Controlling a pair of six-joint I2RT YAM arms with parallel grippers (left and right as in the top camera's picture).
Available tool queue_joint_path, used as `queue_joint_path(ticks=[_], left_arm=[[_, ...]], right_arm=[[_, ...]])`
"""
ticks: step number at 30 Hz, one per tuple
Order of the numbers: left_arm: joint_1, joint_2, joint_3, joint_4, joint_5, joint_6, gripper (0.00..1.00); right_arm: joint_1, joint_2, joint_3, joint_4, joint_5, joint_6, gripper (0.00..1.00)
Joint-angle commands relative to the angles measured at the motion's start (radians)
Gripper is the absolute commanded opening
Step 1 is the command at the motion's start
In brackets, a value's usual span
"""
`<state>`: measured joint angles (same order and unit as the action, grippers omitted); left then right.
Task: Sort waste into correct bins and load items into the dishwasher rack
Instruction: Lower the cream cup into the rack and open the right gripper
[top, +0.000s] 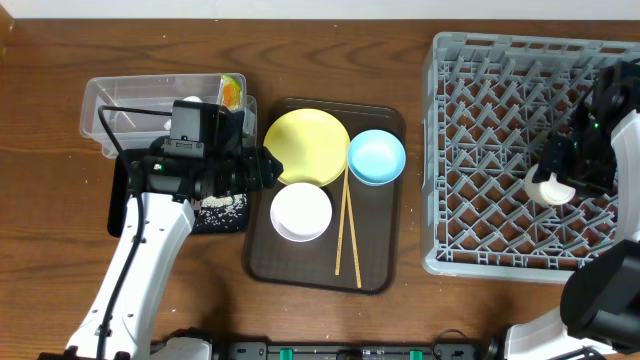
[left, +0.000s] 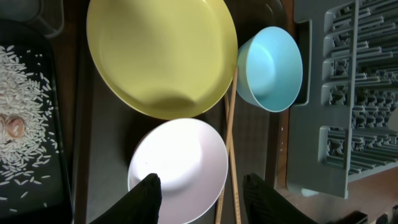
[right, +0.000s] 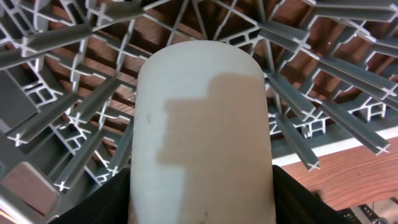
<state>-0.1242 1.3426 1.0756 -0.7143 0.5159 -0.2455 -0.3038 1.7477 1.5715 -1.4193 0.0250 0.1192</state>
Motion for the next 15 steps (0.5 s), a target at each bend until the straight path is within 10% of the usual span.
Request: queue_joint_path(ticks=[1, 9, 15], left_arm=[[0.005, -0.003, 0.008, -0.004, -0.012, 0.016, 0.46], [0.005, -0.003, 0.008, -0.008, -0.012, 0.016, 0.46], [0.005, -0.003, 0.008, -0.011, -0.012, 0.016, 0.46]], right_arm=[[-0.011, 0.027, 0.004, 0.005, 0.016, 0.014, 0.16], [-0.012, 0.054, 0.002, 0.041, -0.006, -0.012, 0.77], [-0.012, 0.054, 0.002, 0.051, -0.037, -0.031, 0.96]])
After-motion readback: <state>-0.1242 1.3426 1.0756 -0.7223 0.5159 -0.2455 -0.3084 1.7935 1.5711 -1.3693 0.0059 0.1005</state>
